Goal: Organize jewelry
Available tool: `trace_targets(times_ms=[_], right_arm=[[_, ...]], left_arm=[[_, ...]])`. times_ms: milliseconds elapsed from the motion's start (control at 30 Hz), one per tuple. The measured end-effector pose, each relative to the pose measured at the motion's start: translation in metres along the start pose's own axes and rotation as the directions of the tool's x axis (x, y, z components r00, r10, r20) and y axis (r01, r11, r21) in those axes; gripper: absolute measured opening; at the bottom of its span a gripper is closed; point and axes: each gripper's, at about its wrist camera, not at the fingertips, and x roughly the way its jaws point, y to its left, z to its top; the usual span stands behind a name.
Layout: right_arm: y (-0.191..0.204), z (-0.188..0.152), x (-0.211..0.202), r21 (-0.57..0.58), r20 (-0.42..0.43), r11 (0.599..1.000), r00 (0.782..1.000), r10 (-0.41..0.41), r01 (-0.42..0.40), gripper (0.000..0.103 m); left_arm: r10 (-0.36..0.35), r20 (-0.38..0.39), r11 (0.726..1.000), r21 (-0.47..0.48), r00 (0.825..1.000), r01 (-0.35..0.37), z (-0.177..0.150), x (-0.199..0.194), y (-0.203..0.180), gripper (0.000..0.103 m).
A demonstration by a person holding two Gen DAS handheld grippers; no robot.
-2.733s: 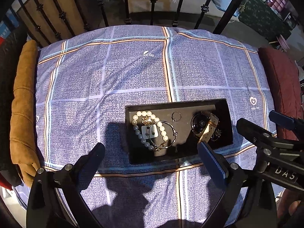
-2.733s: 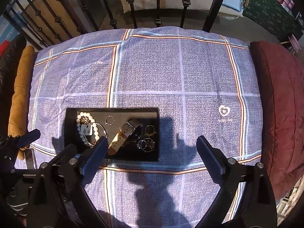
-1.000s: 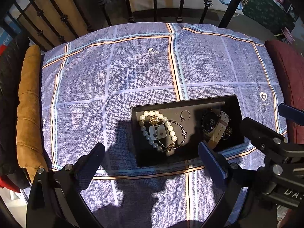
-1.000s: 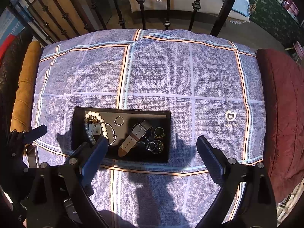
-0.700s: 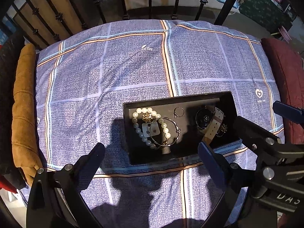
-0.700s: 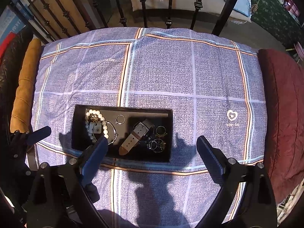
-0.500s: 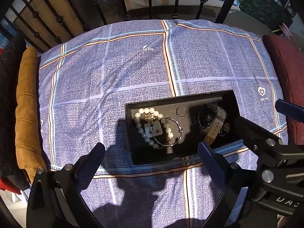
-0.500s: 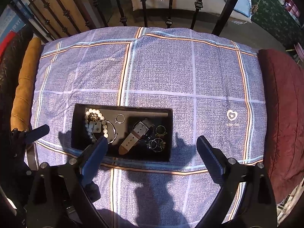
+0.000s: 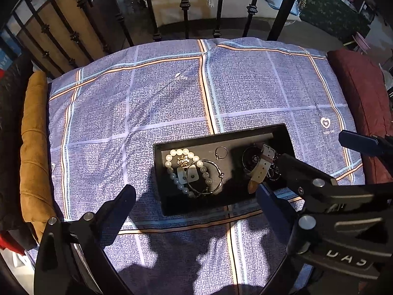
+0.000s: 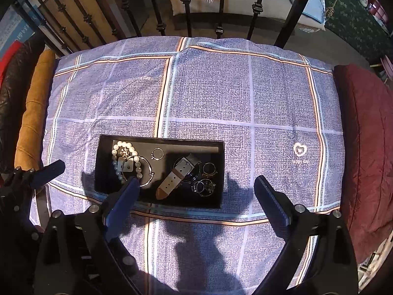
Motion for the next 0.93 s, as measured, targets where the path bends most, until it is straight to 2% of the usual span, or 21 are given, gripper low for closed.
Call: trace_targets(times_ms=[600, 733, 833, 933], right_arm=[[0.001, 0.001, 0.002, -0.008, -0.006, 1.0, 1.0, 0.005, -0.005, 0.093], [0.003, 0.0, 0.003, -0.011, -0.008, 1.0, 1.0, 0.01, -0.01, 0.093], [0.005, 0.0, 0.004, -0.014, -0.01, 1.0, 1.0, 0.01, -0.011, 0.093], [0.004, 0.0, 0.004, -0.011, -0.009, 1.0, 1.0, 0.011, -0.011, 0.093]], left_arm=[[0.057, -0.013, 0.998, -0.023, 0.998, -0.057, 0.0, 0.005, 0.011, 0.096], [0.047, -0.03, 0.999, -0.022, 0.998, -0.047, 0.0, 0.007, 0.01, 0.096], [0.046, -0.058, 0.997, -0.067, 0.997, -0.05, -0.001, 0.01, 0.014, 0.096], [0.042, -0.06, 0.997, -0.058, 0.997, -0.045, -0.002, 0.011, 0.014, 0.096]])
